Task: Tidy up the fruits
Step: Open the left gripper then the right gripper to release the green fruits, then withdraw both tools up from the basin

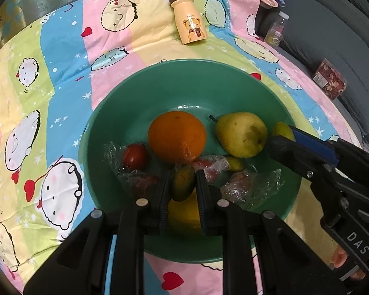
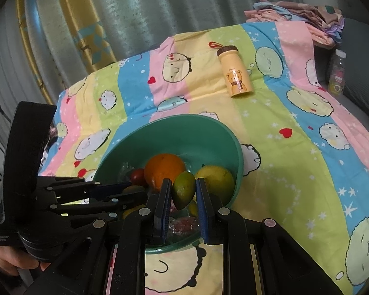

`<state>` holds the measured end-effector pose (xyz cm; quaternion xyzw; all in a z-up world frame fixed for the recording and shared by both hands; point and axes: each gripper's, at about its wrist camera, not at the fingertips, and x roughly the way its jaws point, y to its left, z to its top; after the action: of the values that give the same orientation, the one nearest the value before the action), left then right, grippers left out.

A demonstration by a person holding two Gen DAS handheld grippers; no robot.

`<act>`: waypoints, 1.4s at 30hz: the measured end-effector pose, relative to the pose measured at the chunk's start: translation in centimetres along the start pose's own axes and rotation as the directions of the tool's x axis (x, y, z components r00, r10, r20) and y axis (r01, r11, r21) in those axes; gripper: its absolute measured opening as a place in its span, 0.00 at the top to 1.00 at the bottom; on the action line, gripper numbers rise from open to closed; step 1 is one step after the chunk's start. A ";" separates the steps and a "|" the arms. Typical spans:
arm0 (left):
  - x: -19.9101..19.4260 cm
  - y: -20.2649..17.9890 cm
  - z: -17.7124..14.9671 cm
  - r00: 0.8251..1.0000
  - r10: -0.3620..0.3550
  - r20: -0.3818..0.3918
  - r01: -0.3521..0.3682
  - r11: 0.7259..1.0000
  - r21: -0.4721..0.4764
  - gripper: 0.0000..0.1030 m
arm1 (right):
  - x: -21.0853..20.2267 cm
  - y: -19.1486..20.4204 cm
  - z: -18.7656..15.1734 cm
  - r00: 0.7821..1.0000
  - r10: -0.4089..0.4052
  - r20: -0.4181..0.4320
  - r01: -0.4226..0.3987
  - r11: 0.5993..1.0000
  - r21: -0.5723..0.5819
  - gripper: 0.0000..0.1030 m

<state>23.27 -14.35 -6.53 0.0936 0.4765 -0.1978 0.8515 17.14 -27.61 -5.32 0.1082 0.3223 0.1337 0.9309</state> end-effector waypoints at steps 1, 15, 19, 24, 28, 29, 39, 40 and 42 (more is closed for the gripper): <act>0.0 0.0 0.0 1.000 0.003 0.000 -0.003 1.000 0.005 0.81 | 0.0 0.0 0.0 1.000 0.000 0.000 0.000 1.000 -0.002 0.79; -0.2 0.2 0.0 1.000 0.027 0.008 -0.027 1.000 -0.001 0.71 | -0.5 0.2 0.1 1.000 -0.020 0.013 0.020 1.000 -0.001 0.79; -0.5 0.3 0.0 0.999 0.034 0.017 -0.033 0.999 -0.011 0.63 | -0.6 0.3 0.1 0.999 -0.028 0.017 0.028 1.000 -0.001 0.79; -1.5 0.6 0.1 0.998 0.041 0.045 -0.040 0.999 -0.024 0.52 | -1.0 0.4 0.2 0.999 -0.040 0.028 0.040 0.999 -0.003 0.73; -2.7 0.8 0.0 0.995 0.068 0.077 -0.066 0.997 -0.031 0.34 | -1.7 0.5 0.5 0.998 -0.051 0.046 0.051 0.999 -0.006 0.59; -3.0 0.8 -0.1 0.993 0.080 0.084 -0.078 0.996 -0.034 0.31 | -1.9 0.6 0.5 0.997 -0.056 0.046 0.056 0.998 -0.008 0.56; -7.0 2.4 -1.0 0.980 0.106 0.171 -0.085 0.989 -0.125 0.01 | -4.6 1.4 1.3 0.987 -0.127 0.094 0.131 0.991 -0.040 0.15; -7.3 2.5 -1.1 0.977 0.113 0.180 -0.089 0.987 -0.135 0.01 | -4.8 1.5 1.4 0.986 -0.135 0.095 0.139 0.989 -0.042 0.12; -8.0 2.6 -1.2 0.975 0.118 0.187 -0.089 0.984 -0.153 0.01 | -5.2 1.6 1.5 0.986 -0.134 0.095 0.139 0.989 -0.044 0.08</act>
<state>19.74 -9.57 -0.50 0.0367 0.3981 -0.1264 0.9079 13.81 -27.95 -0.75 0.0683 0.2823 0.0727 0.9541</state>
